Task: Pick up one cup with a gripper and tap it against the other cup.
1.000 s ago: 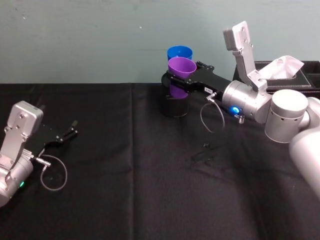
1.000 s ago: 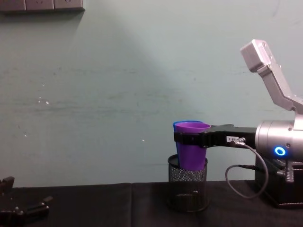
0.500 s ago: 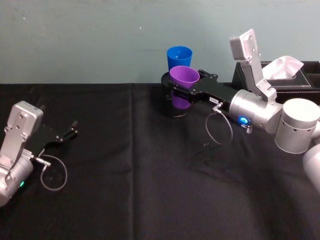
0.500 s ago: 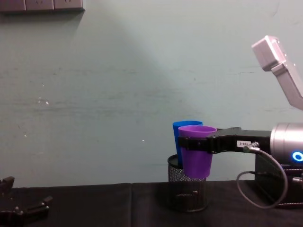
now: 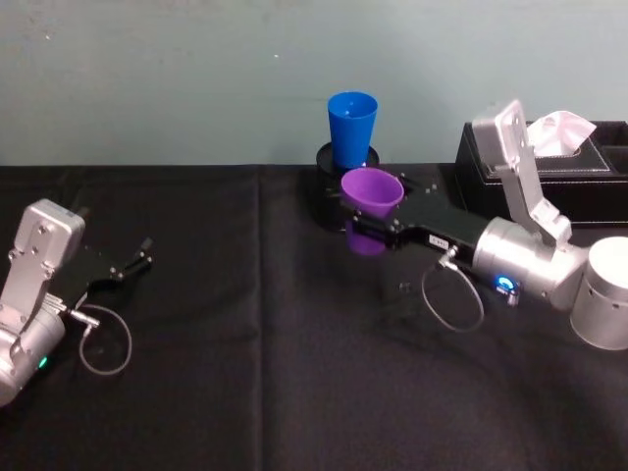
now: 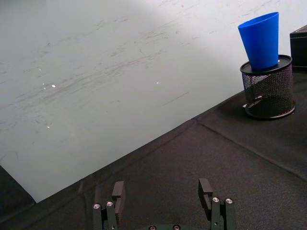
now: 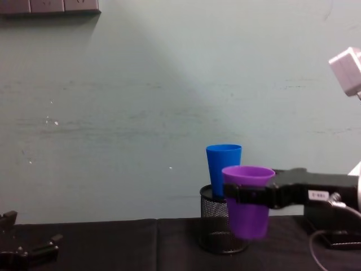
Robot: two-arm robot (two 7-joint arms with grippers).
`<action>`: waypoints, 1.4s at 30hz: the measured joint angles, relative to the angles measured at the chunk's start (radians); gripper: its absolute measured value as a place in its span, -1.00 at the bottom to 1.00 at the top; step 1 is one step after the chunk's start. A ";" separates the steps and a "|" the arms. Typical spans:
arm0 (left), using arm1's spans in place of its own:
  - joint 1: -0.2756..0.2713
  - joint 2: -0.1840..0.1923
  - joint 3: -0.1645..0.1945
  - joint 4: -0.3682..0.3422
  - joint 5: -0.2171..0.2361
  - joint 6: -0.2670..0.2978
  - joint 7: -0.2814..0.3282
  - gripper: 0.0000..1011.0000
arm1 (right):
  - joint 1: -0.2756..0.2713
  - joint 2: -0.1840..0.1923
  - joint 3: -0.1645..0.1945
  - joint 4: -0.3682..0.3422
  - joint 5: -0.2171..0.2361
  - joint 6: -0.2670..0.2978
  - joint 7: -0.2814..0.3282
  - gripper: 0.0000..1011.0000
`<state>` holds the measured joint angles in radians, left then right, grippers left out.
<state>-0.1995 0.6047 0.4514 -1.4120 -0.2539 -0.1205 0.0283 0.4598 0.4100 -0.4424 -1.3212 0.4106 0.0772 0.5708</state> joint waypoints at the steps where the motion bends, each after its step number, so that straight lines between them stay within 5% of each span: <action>1: 0.000 0.000 0.000 0.000 0.000 0.000 0.000 0.98 | -0.008 0.004 -0.001 -0.004 0.001 -0.005 0.000 0.46; 13: 0.000 0.000 0.000 0.000 0.000 0.000 0.000 0.98 | -0.098 0.031 -0.001 -0.017 0.003 -0.104 -0.011 0.46; 42: 0.000 0.000 0.000 0.000 0.000 0.000 0.000 0.98 | -0.118 0.002 -0.023 0.085 -0.034 -0.176 0.025 0.46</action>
<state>-0.1996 0.6047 0.4514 -1.4120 -0.2539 -0.1206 0.0283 0.3417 0.4118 -0.4657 -1.2364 0.3767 -0.0984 0.5960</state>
